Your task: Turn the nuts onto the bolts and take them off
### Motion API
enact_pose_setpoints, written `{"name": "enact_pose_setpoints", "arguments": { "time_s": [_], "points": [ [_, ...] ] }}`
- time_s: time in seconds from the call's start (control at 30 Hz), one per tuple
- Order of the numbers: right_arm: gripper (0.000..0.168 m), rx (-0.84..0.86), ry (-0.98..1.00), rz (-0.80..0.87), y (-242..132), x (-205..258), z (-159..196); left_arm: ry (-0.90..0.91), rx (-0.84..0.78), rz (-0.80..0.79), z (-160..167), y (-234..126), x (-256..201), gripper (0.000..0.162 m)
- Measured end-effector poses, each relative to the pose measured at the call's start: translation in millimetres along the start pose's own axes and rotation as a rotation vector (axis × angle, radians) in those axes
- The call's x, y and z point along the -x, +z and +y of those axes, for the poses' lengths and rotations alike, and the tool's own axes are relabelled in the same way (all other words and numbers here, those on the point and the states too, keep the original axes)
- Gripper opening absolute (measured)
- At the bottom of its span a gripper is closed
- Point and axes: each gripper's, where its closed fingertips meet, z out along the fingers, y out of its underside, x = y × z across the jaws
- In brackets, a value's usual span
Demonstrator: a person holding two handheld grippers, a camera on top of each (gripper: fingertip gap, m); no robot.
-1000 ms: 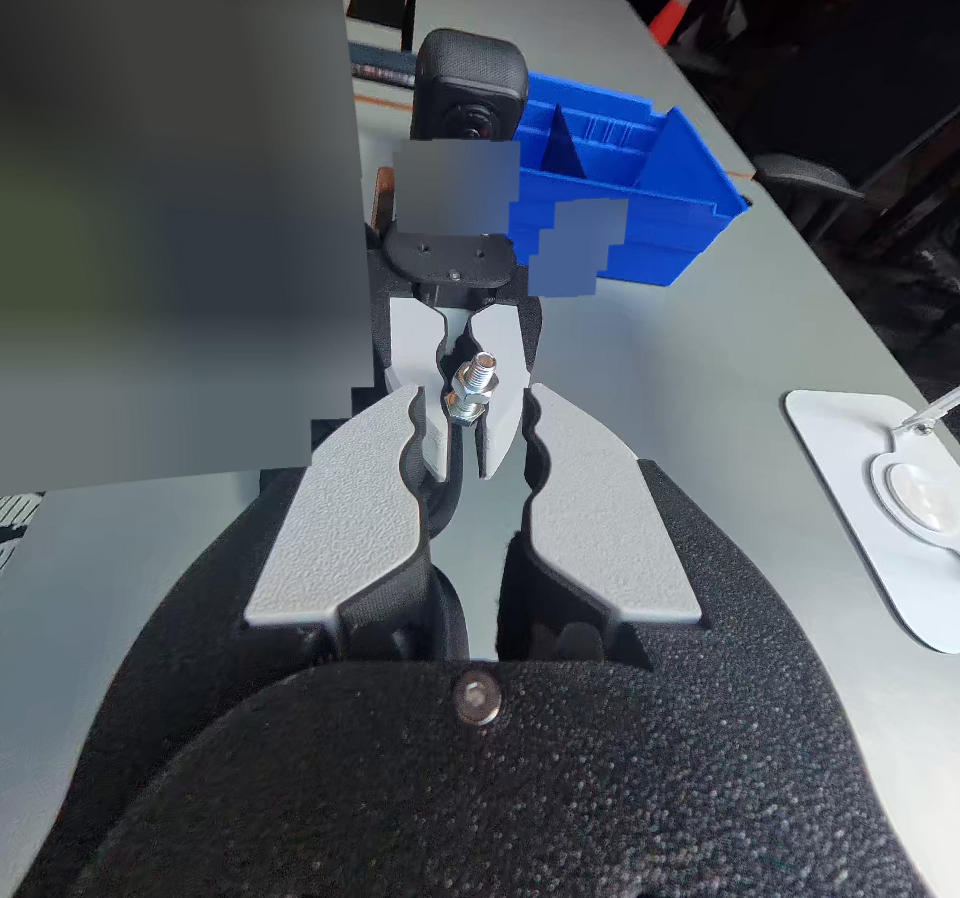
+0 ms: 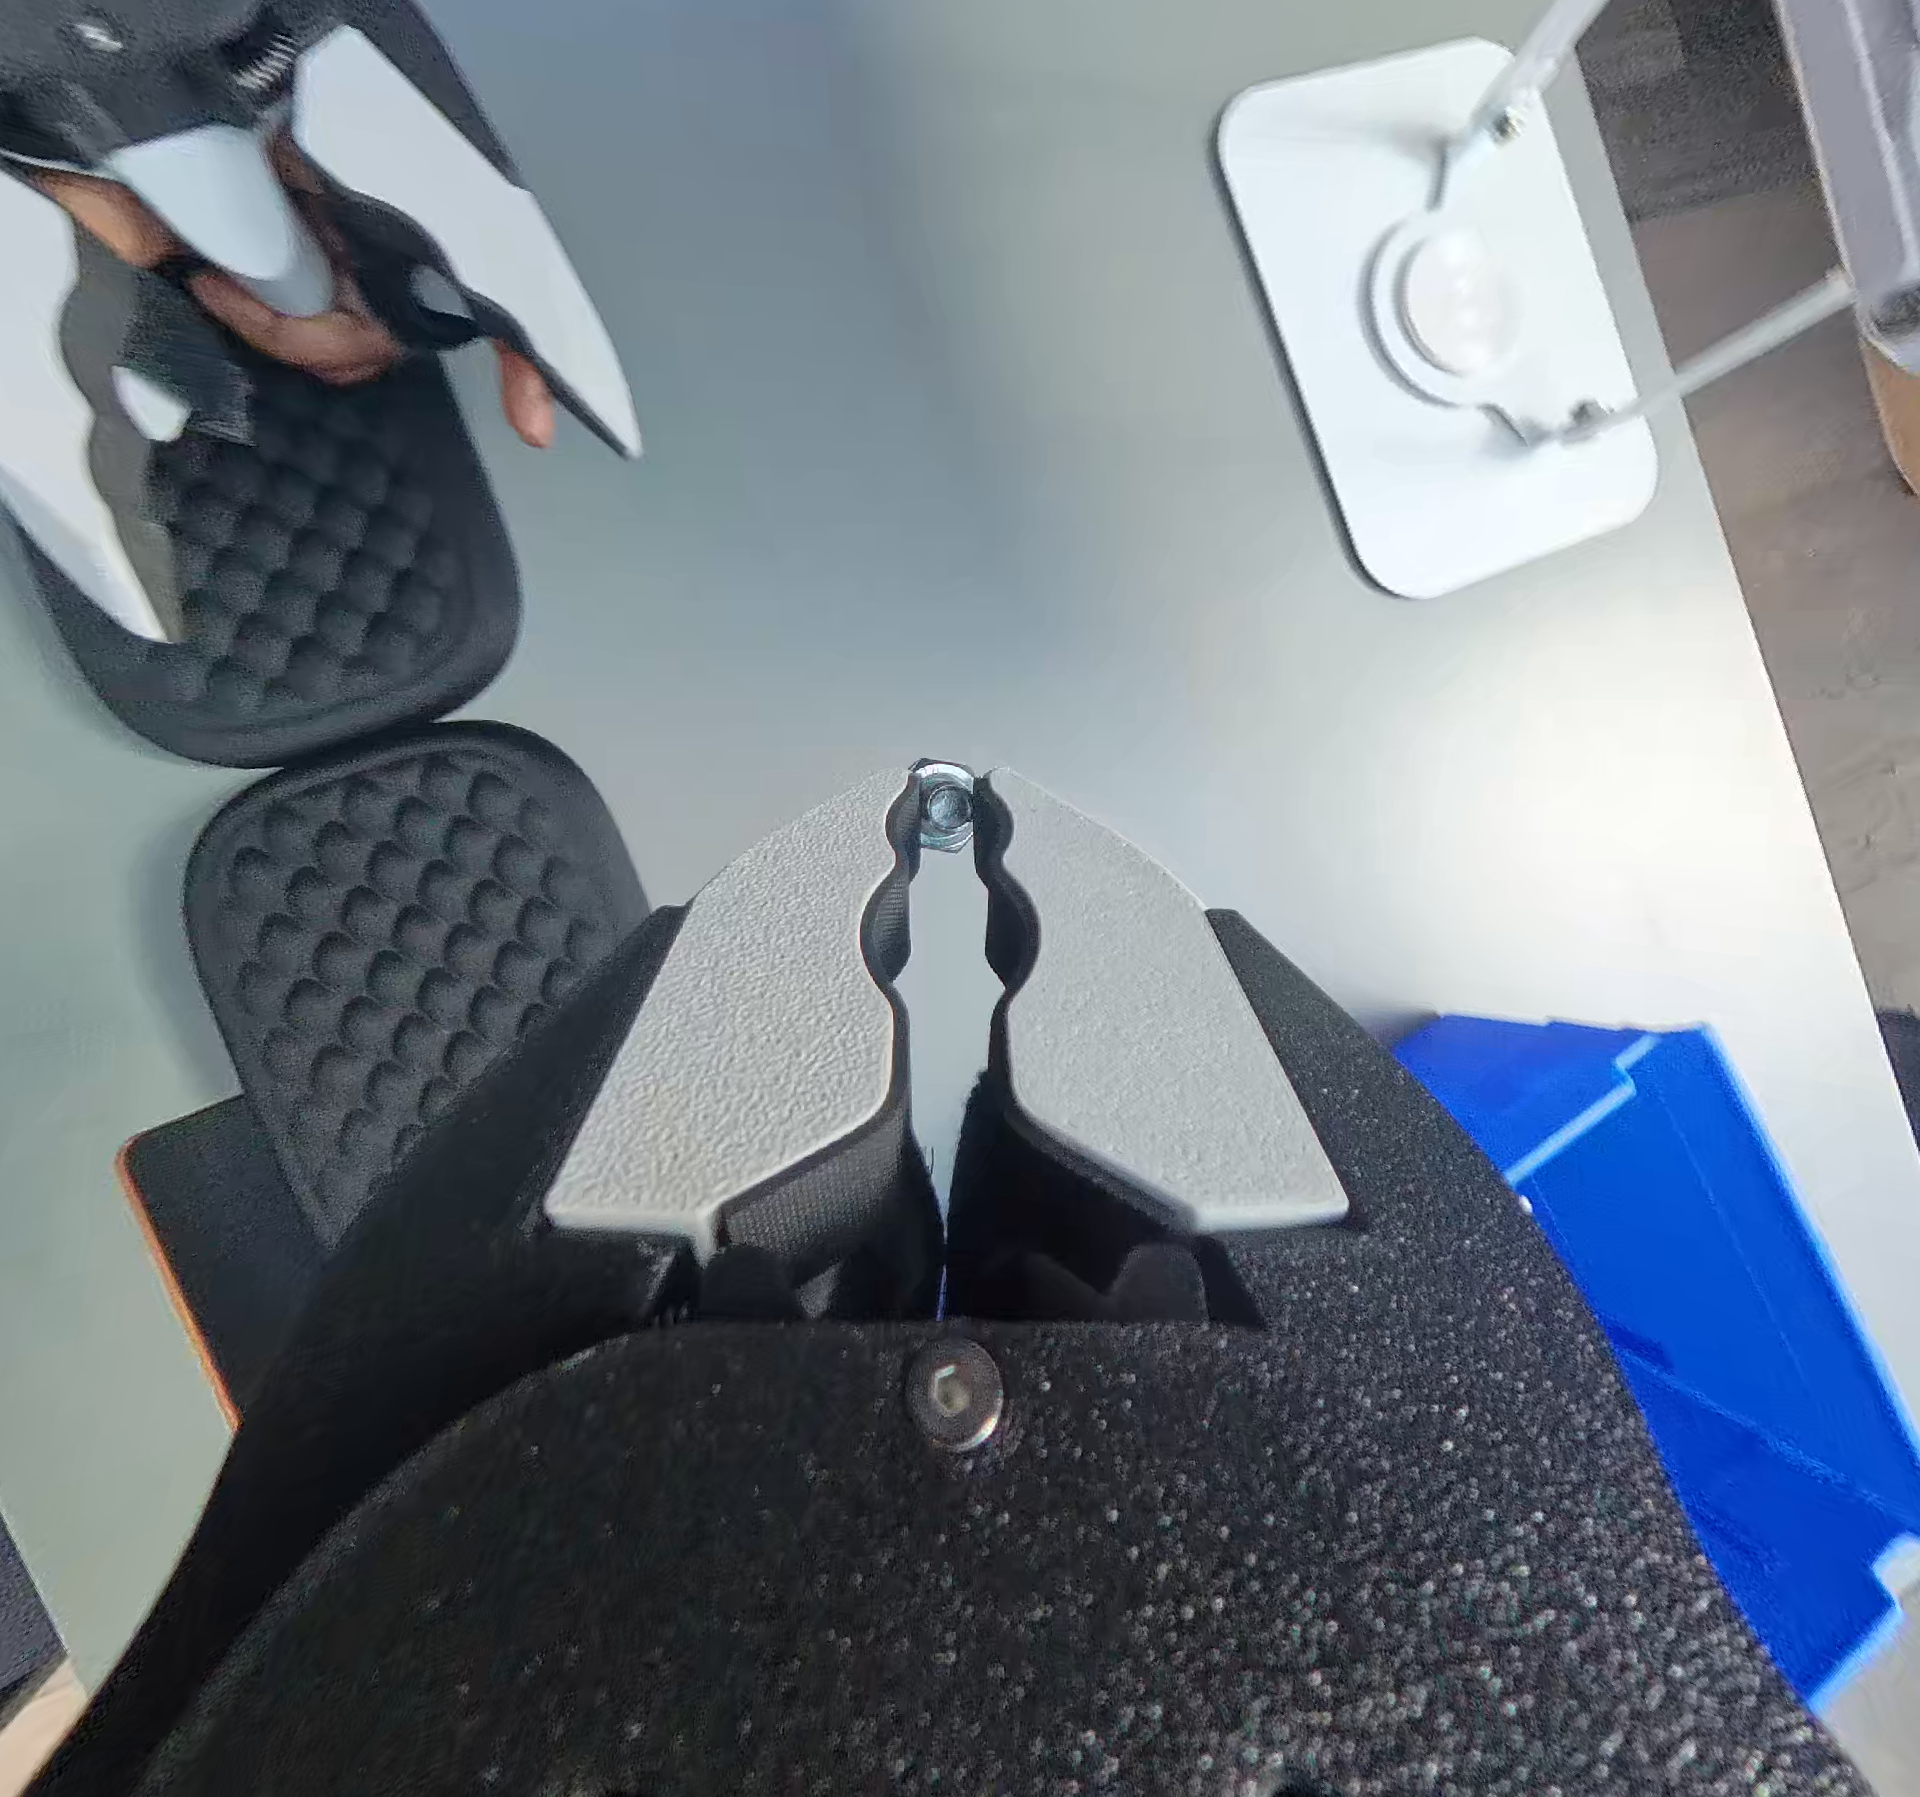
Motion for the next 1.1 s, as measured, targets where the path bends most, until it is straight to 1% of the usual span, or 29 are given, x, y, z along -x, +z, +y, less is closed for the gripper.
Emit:
{"name": "enact_pose_setpoints", "arguments": {
  "time_s": [0.17, 0.23, 0.33, 0.43, 0.6, 0.77, 1.0, 1.1],
  "points": [
    [0.009, 0.12, 0.222, 0.221, -26, -94, 69, -0.004, 0.004, -0.022, 0, 0, 3, 0.114],
    [0.009, 0.151, 0.306, 0.29, -34, -124, 95, -0.001, 0.009, -0.023, 1, 1, 3, 0.116],
    [0.009, 0.186, 0.419, 0.356, -37, -160, 132, 0.007, 0.018, -0.027, 2, 2, 2, 0.119],
    [0.009, 0.207, 0.505, 0.392, -33, -185, 162, 0.007, 0.021, -0.031, 2, 2, 3, 0.121],
    [0.009, 0.233, 0.596, 0.399, -19, -206, 196, 0.005, 0.022, -0.032, 2, 2, 3, 0.123],
    [0.009, 0.264, 0.652, 0.389, -3, -215, 222, 0.004, 0.024, -0.031, 3, 2, 3, 0.122],
    [0.009, 0.272, 0.703, 0.39, 20, -220, 250, -0.005, 0.019, -0.03, 2, 2, 4, 0.121],
    [0.009, 0.263, 0.718, 0.393, 27, -223, 256, -0.003, 0.021, -0.029, 2, 2, 4, 0.121]
  ]
}}
